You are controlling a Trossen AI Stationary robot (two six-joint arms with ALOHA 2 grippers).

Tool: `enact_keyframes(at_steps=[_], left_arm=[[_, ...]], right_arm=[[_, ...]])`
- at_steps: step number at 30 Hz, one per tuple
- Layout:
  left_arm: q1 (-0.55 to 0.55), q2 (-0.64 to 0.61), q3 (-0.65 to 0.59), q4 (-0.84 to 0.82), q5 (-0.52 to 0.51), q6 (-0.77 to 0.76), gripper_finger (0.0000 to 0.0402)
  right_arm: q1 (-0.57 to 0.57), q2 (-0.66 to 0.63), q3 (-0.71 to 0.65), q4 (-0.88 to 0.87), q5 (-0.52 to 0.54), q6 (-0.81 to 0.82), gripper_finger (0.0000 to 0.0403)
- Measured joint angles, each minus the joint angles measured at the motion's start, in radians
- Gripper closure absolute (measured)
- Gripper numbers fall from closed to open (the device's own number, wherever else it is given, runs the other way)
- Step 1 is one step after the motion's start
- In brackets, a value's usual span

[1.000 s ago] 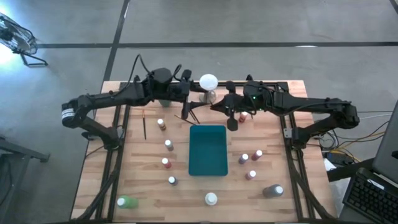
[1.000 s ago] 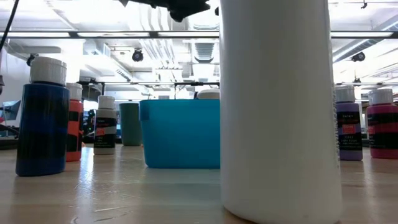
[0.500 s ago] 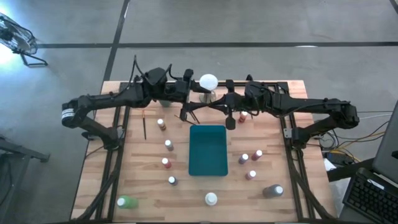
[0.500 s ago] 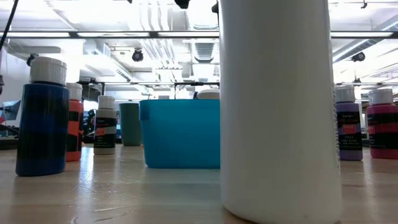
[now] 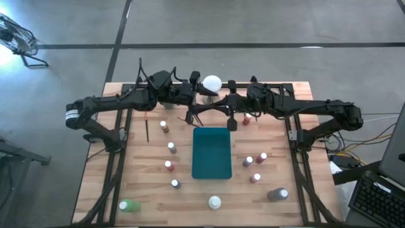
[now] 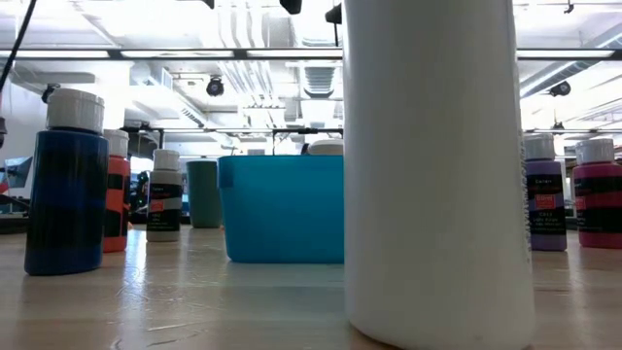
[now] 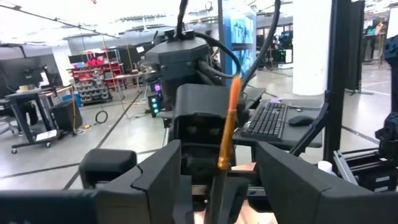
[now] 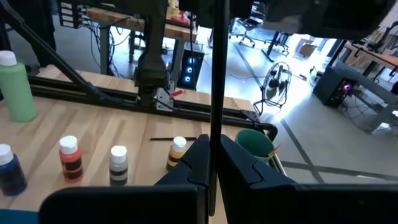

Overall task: Pick & Place Paint Supplies
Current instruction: Put the yellow paint brush into the green cup

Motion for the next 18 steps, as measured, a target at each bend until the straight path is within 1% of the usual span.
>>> enact_keyframes(at_steps=[5, 9, 12, 17, 18], left_arm=[[-0.001, 0.0, 0.0, 0.028, -0.002, -0.008, 0.0218], [-0.001, 0.0, 0.0, 0.037, -0.011, -0.01, 0.0254], [-0.001, 0.0, 0.0, 0.03, -0.02, -0.016, 0.0293], [-0.001, 0.0, 0.0, 0.026, -0.027, -0.039, 0.0379], [-0.001, 0.0, 0.0, 0.027, -0.027, -0.04, 0.0386]], right_arm=[[0.0, -0.004, -0.002, 0.001, 0.0, 0.0, 0.0392], [0.0, -0.004, -0.002, 0.001, 0.0, 0.0, 0.0392], [-0.001, -0.004, -0.003, 0.0, 0.0, 0.0, 0.0392], [-0.001, -0.004, -0.003, -0.001, -0.004, -0.004, 0.0392], [-0.001, -0.004, -0.004, -0.002, -0.003, -0.003, 0.0392]])
